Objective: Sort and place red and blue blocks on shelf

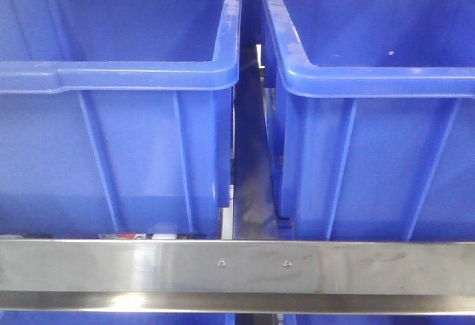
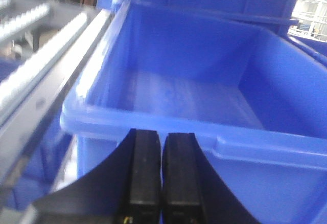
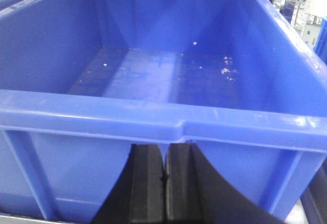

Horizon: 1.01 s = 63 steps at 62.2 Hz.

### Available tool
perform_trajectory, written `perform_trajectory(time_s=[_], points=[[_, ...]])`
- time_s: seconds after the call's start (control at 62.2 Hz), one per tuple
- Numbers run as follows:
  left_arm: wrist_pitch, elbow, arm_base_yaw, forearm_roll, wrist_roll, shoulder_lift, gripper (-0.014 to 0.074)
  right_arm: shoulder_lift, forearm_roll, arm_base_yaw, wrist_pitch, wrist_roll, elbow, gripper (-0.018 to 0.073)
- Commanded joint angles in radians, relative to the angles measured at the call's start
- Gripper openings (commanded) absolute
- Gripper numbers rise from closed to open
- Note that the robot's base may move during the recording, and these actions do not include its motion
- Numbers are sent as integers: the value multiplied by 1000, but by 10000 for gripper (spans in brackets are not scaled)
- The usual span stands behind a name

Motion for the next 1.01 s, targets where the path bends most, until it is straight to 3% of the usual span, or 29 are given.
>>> perform_trajectory(time_s=[0.0,0.209,0.402,0.996], points=[[-105,39,-3,-25,60,-15,129,-20,0,-7,-87,-9,-22,58],[-96,39,-3,-18,115,-15,129,-20,0,-7,-87,-9,-22,58],[43,39,-1,-18,115,-15,129,-20,0,-7,-87,-9,-22,58],[45,39,-1,-18,115,-15,129,-20,0,-7,-87,-9,-22,58]])
